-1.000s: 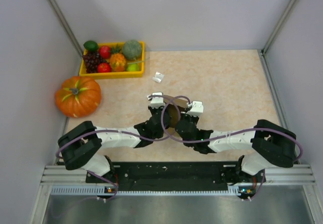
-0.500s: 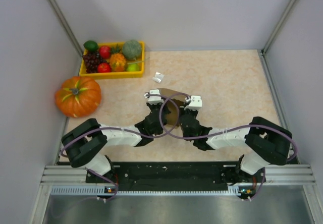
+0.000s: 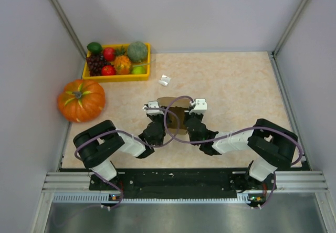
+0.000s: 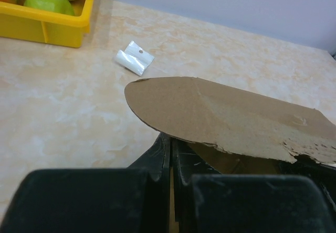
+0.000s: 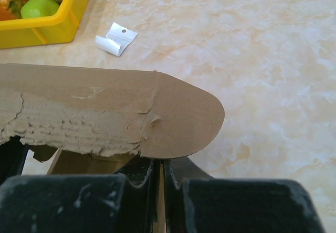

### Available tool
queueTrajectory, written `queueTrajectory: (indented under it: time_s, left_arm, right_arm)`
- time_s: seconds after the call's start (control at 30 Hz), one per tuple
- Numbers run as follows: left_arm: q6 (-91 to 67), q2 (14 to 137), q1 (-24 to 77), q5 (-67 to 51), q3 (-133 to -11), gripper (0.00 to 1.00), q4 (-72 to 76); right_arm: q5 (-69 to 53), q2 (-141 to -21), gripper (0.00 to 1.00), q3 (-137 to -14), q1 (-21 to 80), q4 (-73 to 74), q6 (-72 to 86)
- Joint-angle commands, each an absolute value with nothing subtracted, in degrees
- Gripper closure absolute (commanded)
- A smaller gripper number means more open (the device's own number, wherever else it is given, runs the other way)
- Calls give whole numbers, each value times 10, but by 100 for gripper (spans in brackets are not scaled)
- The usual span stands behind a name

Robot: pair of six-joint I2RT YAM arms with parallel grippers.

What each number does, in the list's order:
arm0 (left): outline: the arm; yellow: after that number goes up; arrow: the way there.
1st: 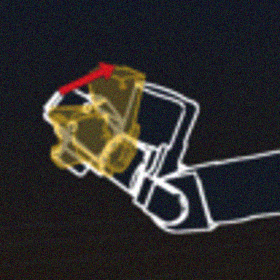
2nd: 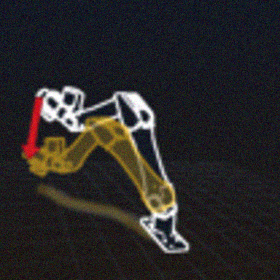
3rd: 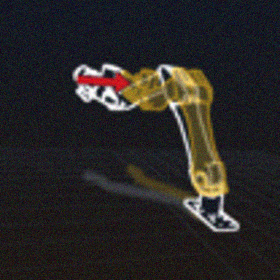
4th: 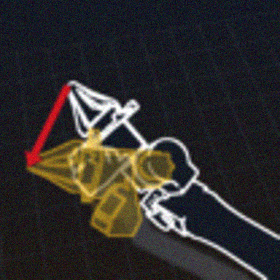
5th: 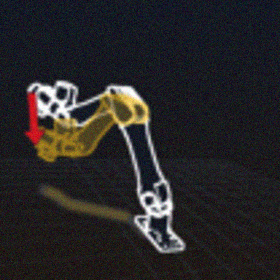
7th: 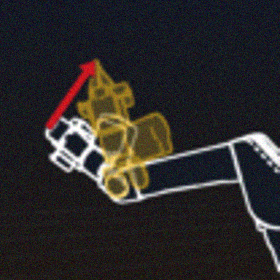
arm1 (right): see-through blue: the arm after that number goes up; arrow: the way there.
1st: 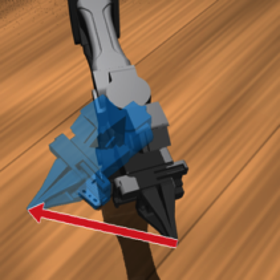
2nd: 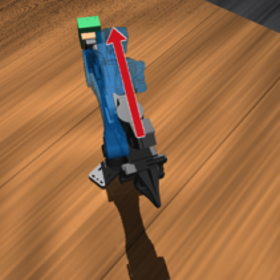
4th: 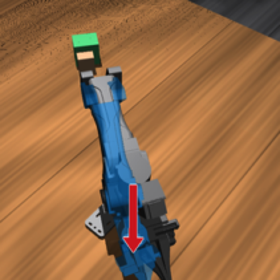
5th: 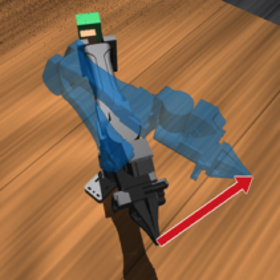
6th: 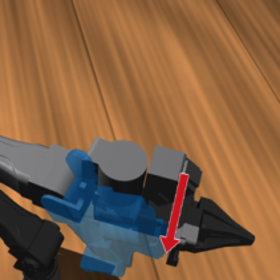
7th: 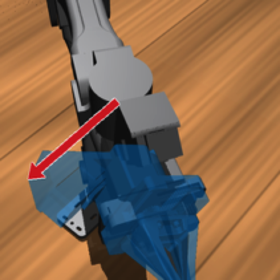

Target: Fold the paper box

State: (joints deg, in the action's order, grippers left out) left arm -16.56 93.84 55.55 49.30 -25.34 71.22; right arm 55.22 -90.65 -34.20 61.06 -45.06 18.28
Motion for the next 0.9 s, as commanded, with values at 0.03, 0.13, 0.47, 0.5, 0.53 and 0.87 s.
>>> queueTrajectory:
  time_s: [0.03,0.13,0.47,0.5,0.53,0.87]
  left_arm:
    - [-177,953,556,494,-237,100,824]
    - [-194,961,556,493,-219,100,839]
    - [-165,995,574,475,-178,100,956]
    - [-163,997,577,475,-178,100,956]
    - [-158,1000,581,475,-179,100,957]
    - [-144,1001,589,498,-173,100,956]
  right_arm:
    - [557,-924,100,-353,623,-481,215]
    - [559,-924,100,-351,629,-480,222]
    - [602,-931,100,-331,660,-516,204]
    - [604,-932,100,-327,662,-518,205]
    - [605,-931,100,-326,663,-514,217]
    - [578,-882,74,-300,680,-397,281]
